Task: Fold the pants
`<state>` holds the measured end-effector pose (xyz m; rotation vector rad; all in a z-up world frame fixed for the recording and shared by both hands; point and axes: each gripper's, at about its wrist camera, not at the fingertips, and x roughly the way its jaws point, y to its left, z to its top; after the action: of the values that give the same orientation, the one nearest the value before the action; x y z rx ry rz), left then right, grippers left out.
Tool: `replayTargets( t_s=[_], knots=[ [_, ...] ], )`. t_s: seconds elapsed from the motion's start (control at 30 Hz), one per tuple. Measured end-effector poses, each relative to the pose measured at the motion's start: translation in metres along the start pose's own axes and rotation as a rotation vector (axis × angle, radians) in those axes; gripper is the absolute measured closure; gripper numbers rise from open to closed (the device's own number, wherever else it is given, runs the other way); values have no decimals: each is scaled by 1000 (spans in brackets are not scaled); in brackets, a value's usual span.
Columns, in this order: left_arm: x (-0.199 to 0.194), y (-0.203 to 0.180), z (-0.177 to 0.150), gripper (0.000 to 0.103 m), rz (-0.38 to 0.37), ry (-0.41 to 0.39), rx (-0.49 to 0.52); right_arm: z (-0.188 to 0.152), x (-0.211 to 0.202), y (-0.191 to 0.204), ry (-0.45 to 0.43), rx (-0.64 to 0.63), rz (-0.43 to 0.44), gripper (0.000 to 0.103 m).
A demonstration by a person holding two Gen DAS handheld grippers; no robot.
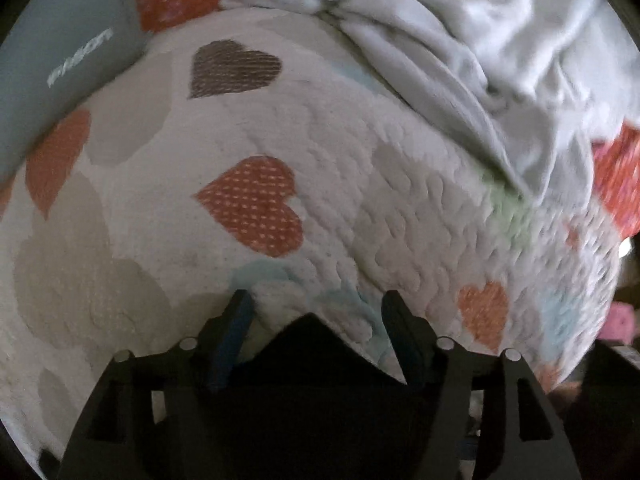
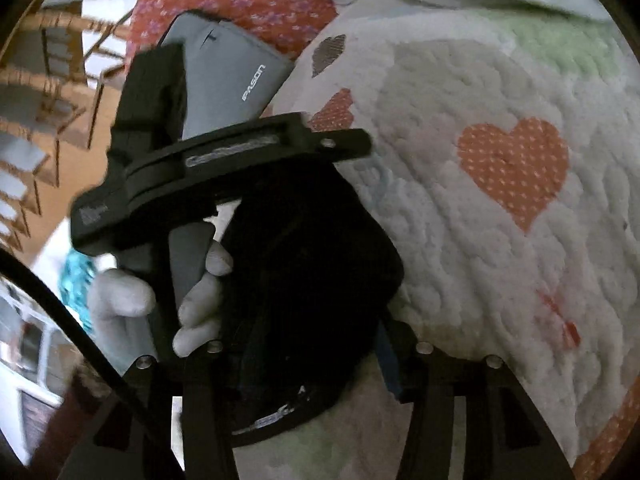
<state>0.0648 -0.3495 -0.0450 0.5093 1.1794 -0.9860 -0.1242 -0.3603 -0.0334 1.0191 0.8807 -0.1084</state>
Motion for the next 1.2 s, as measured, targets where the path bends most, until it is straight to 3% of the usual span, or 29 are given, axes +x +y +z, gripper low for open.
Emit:
replayTargets(
  t_s=[0.07,0.1,0.2,0.3,0.43,0.5,0.57,0.63,0.67,0.73,0.93,1.2],
  knots=[
    [-2,-8,-2,67,13,14,19,-2,1,7,-7,-36,-30,48],
    [-3,-9,-3,93,4,33,19,-2,0,10,-7,-43,-26,48],
    [-15,-14,-8,94,-2,22,27,-3,-7,16,-9,-56,29,43],
    [-28,-13,-12,95,-2,3,5,-7,-16,21,-17,-74,97,27],
    [-34,-9,-14,95,5,4,-18,-12,-7,23,-10,-79,24,24],
    [-31,-8,-15,95,3,15,-26,-11,3,24,-5,-93,-38,30],
    [-23,-11,-13,95,12,35,-34,-10,9,22,-19,-105,-101,57],
    [-18,-11,-13,95,25,51,-44,-9,9,21,-17,-121,-143,72],
    [-18,-11,-13,95,26,53,-51,-8,7,19,-11,-114,-120,76],
    [-21,-14,-14,96,20,48,-56,-9,3,19,-4,-107,-84,78],
    [-78,-10,-34,101,-16,-69,-60,-18,-11,59,-23,-254,-113,80],
    [-161,65,-92,103,-79,-246,-244,-52,1,152,55,-519,-94,82]
  ],
)
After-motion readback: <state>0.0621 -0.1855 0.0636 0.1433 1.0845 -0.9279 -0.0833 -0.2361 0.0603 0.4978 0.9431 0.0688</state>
